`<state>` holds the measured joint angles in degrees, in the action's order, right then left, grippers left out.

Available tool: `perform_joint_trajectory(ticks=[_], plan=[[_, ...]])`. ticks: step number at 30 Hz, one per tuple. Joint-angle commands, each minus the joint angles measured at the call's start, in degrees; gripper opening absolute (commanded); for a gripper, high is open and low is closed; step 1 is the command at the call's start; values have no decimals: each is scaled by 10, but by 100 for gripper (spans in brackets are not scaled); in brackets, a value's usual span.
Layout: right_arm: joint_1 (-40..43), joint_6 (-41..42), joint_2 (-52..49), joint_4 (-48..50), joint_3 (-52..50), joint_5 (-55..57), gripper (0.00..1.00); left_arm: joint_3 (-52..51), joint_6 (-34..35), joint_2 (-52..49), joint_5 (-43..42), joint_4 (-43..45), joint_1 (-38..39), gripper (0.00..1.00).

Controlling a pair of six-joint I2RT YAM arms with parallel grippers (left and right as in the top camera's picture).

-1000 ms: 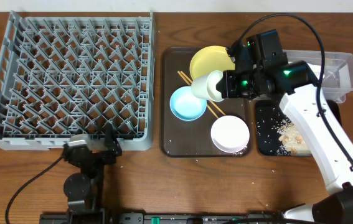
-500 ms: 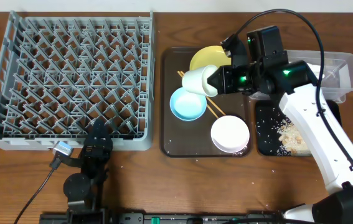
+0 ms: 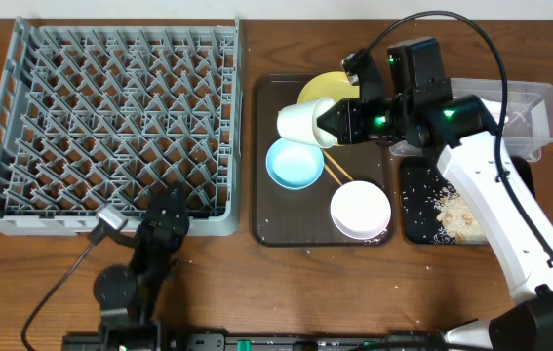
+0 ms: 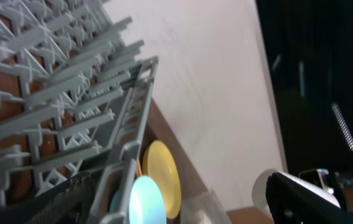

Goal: Sort waste into correct bins and load items into the dishwasher
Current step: 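Move the cup left while the left gripper rises toward it, then grasp the cup with the left gripper from the right gripper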

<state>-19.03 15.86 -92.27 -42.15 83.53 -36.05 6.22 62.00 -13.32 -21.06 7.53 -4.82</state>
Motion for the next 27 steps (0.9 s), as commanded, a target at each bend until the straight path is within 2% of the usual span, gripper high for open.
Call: perform_joint_trajectory(ticks=[1,5,11,13,14,17,20,27], plan=[[-2,-7,0,4,-2,-19,1,79,-52,-86,-71,5,-3,89],[4,-2,0,9,-2,-20,1,180,-99,-221,-159,5,-3,89],[24,0,0,36,-2,-63,1,299,-104,-407,-336,14,-2,89],[31,0,0,47,-2,-73,1,311,-68,-446,-378,39,-3,89],[34,1,0,50,-2,-74,1,312,-26,-466,-392,61,-3,89],[40,4,-3,56,-2,-78,1,312,90,-506,-394,67,-3,89],[42,4,-16,58,-2,-86,1,312,169,-536,-400,67,-3,89],[45,4,-84,97,-2,-195,1,311,184,-567,-464,67,-3,89]])
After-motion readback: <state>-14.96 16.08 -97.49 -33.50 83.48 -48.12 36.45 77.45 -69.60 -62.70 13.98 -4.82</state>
